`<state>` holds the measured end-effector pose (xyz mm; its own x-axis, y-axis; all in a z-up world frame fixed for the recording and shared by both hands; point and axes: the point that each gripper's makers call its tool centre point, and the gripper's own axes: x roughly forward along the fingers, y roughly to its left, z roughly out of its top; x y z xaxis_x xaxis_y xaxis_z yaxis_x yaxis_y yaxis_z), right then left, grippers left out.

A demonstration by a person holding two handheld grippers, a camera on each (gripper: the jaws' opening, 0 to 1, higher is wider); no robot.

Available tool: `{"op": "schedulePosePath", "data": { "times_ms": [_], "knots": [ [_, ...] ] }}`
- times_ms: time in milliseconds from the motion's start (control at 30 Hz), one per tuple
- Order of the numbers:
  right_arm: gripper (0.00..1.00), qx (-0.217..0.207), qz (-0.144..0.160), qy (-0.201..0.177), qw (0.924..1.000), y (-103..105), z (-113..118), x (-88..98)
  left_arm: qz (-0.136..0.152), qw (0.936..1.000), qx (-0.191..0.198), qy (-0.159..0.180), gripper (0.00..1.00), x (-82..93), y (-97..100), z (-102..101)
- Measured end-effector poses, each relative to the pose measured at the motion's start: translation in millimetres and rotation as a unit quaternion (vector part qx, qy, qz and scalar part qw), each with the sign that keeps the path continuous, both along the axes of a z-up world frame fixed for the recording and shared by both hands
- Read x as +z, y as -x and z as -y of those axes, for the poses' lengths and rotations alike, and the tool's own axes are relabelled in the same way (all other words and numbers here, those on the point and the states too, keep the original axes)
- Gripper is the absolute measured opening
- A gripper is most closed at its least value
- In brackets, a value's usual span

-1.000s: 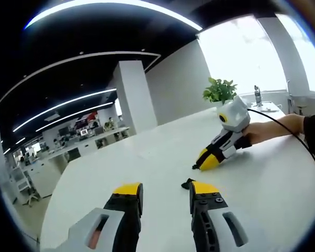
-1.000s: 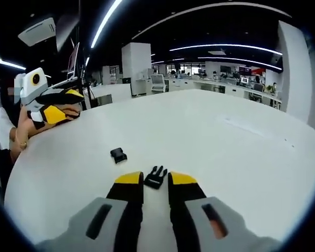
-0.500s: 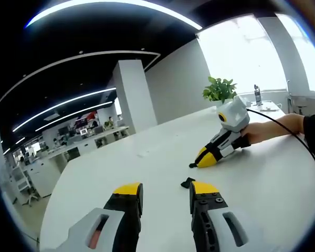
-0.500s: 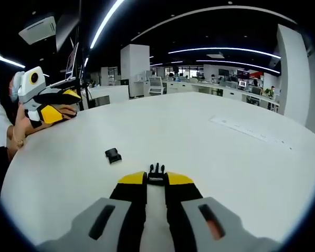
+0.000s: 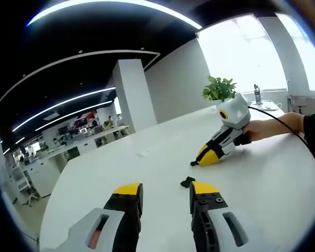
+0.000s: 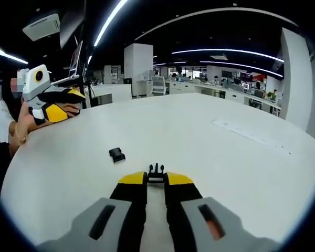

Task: Snap the two parts of the plastic buckle together until the buckle closes and remains connected.

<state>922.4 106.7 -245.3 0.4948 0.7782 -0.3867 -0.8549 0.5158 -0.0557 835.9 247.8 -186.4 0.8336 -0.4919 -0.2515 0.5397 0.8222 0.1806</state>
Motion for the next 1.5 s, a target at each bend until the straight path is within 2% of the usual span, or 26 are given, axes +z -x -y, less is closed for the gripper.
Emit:
{"op": "schedulePosePath", "data": {
  "times_ms": [233, 433, 600, 967, 1133, 1500],
  "knots": [
    [0.13, 0.011, 0.016, 0.002, 0.9998, 9.5, 5.4, 7.9, -0.002, 1.0000, 0.000, -0.001, 0.36, -1.8, 0.4, 0.5],
    [0.13, 0.027, 0.016, -0.008, 0.9995, 25.9, 11.9, 12.9, -0.003, 1.0000, 0.000, -0.002, 0.36, -2.4, 0.1, 0.6],
    [0.13, 0.051, 0.052, 0.020, 0.9971, 43.4, 24.6, 13.5, -0.004, 1.0000, 0.000, -0.002, 0.36, -2.1, -0.3, 0.8],
    [0.13, 0.093, 0.078, 0.042, 0.9918, 85.8, 50.2, 12.6, -0.007, 1.0000, -0.002, -0.005, 0.36, -5.2, -1.3, 4.1],
    [0.13, 0.081, 0.075, 0.031, 0.9934, 81.4, 55.8, 13.6, -0.012, 0.9999, -0.008, -0.009, 0.36, -11.9, -5.7, 9.2],
    [0.13, 0.065, 0.060, 0.021, 0.9959, 77.4, 63.5, 13.7, -0.018, 0.9985, -0.050, -0.013, 0.34, -23.8, -20.3, 30.7]
  ]
}}
